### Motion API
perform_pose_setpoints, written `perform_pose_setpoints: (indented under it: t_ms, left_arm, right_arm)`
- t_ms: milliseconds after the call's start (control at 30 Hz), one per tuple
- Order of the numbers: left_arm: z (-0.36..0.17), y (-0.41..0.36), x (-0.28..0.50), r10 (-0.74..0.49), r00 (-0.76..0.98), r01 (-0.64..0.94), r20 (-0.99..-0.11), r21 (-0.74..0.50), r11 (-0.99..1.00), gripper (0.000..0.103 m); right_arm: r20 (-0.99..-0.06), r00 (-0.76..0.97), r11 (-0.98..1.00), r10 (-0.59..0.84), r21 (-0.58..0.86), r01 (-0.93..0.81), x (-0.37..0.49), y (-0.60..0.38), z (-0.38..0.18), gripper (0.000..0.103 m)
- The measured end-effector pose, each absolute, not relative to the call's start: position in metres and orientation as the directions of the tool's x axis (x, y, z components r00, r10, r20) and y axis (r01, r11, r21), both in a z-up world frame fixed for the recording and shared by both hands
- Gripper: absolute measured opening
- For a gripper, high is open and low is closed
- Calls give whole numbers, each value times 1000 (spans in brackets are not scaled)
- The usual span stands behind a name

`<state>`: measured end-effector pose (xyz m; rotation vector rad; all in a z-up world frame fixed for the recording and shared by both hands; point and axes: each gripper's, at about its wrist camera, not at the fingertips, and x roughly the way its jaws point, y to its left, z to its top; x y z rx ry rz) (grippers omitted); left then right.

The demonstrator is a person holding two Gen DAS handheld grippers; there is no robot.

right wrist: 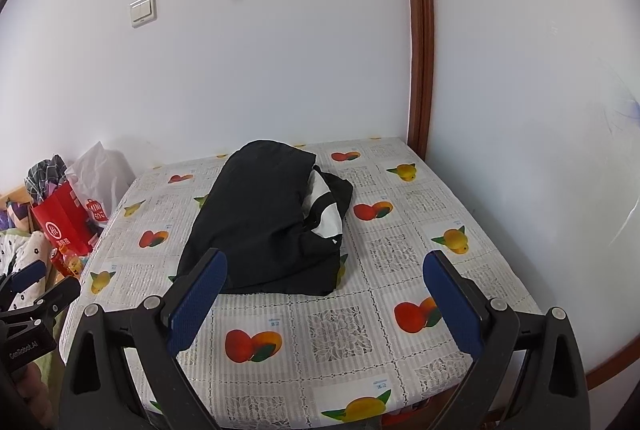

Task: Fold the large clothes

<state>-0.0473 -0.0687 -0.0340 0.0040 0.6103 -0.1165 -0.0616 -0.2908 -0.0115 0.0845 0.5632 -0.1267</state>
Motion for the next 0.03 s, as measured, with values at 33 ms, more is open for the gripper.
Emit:
perform_pose_setpoints:
  t_ms: [33]
  left_arm:
    - [-34,-69,-46,-109,813,110,-572,-33,993,91]
  right_arm:
    - [-538,837,989,-94,46,141,-61,-291,-11,97]
